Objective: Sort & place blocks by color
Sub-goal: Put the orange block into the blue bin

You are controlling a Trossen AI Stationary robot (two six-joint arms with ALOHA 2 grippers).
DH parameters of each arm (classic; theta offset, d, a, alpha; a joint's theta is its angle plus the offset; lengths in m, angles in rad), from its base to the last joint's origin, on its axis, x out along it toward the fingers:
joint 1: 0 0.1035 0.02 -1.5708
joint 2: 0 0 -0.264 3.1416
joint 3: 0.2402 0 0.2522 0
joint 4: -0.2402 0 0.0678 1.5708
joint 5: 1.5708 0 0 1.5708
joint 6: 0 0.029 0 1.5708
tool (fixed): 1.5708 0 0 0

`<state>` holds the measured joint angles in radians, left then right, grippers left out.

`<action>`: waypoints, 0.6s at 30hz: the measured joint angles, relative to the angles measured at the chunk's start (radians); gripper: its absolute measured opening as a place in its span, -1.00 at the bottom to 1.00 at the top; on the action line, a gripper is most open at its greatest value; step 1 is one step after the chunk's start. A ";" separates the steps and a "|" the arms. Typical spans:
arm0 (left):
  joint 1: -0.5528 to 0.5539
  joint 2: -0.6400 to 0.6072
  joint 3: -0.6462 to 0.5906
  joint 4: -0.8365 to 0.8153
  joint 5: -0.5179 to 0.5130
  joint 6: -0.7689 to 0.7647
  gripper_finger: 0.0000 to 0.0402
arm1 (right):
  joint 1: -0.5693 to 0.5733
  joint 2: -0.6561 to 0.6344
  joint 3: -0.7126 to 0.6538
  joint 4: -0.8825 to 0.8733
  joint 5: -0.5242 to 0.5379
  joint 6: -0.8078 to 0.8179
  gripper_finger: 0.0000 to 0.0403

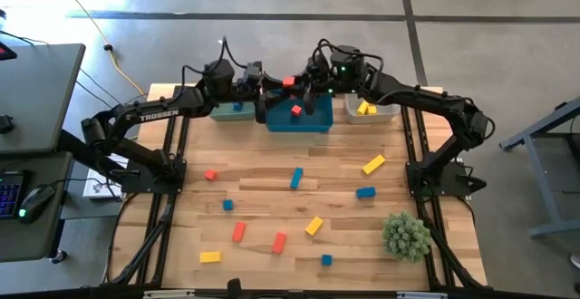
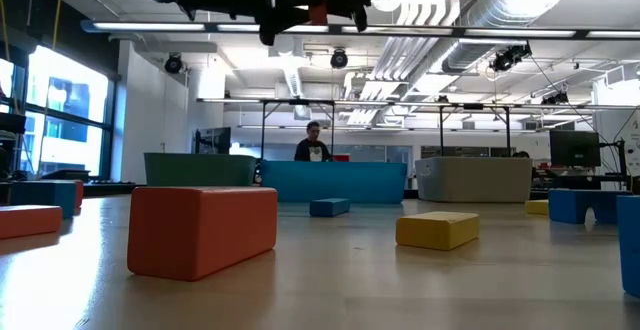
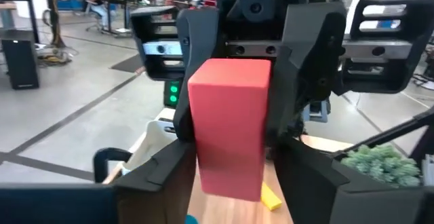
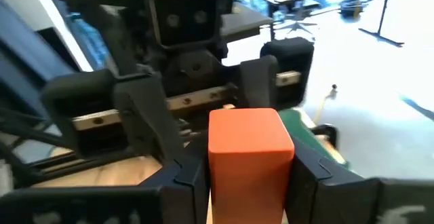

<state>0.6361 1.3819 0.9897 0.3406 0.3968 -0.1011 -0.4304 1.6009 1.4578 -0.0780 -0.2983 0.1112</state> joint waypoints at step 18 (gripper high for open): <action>0.102 -0.001 0.000 -0.102 -0.177 -0.067 0.15 | -0.265 0.073 0.000 -0.152 0.084 -0.065 -0.46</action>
<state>0.7380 1.3811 0.9897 0.2385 0.2199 -0.1680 -0.6955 1.6741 1.4578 -0.2298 -0.2142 0.0462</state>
